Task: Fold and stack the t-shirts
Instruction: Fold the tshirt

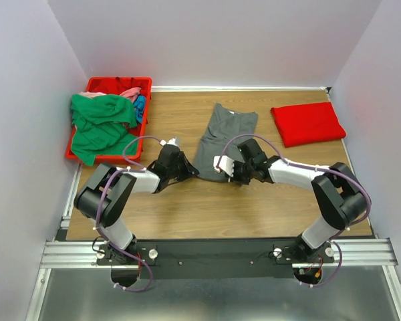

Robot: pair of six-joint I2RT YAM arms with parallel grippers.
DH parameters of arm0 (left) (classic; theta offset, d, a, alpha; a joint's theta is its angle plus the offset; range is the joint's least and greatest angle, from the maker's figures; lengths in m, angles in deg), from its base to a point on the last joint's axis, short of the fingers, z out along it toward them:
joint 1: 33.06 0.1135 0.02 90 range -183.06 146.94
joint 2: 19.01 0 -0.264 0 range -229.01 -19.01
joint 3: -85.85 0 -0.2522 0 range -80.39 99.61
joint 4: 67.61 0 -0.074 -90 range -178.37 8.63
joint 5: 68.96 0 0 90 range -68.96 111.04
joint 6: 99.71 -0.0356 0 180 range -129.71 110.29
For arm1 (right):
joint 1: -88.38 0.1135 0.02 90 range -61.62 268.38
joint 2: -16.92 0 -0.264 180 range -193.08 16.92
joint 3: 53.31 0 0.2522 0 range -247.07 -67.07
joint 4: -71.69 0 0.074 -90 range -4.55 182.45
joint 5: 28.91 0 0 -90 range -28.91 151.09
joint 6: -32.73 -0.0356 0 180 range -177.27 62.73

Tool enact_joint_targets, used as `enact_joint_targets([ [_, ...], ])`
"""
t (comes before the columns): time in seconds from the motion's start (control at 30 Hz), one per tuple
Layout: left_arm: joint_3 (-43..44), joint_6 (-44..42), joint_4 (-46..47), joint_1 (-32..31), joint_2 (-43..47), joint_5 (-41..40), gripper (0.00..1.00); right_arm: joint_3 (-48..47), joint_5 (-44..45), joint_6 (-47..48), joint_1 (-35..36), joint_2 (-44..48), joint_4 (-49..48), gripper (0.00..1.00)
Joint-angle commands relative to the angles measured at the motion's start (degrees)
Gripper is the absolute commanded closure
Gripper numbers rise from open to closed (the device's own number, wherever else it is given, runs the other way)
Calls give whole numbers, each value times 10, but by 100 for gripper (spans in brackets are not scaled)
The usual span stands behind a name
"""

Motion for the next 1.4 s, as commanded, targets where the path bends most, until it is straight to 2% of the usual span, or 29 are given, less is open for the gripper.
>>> enact_joint_targets([
  [0.0,-39,-16,-13,2,50,45,100,-7,-80,22,2,27,145,100],
  [0.17,-102,-1,-44,-11,154,102,100,9,-150,61,7,78,243,100],
  [0.37,-156,49,-103,-55,277,134,100,41,-185,83,13,192,352,100],
  [0.53,-136,48,-142,-60,329,128,100,32,-198,60,14,244,388,100],
  [0.77,-43,10,-166,-59,299,109,100,-47,-125,23,11,259,401,100],
  [0.97,75,-36,-167,-55,216,114,100,-102,-41,6,-22,243,387,100],
  [1.17,153,-66,-170,-26,132,127,100,-148,-24,7,-84,203,355,100],
  [1.37,232,-92,-166,10,49,153,100,-184,-45,18,-131,134,333,100],
])
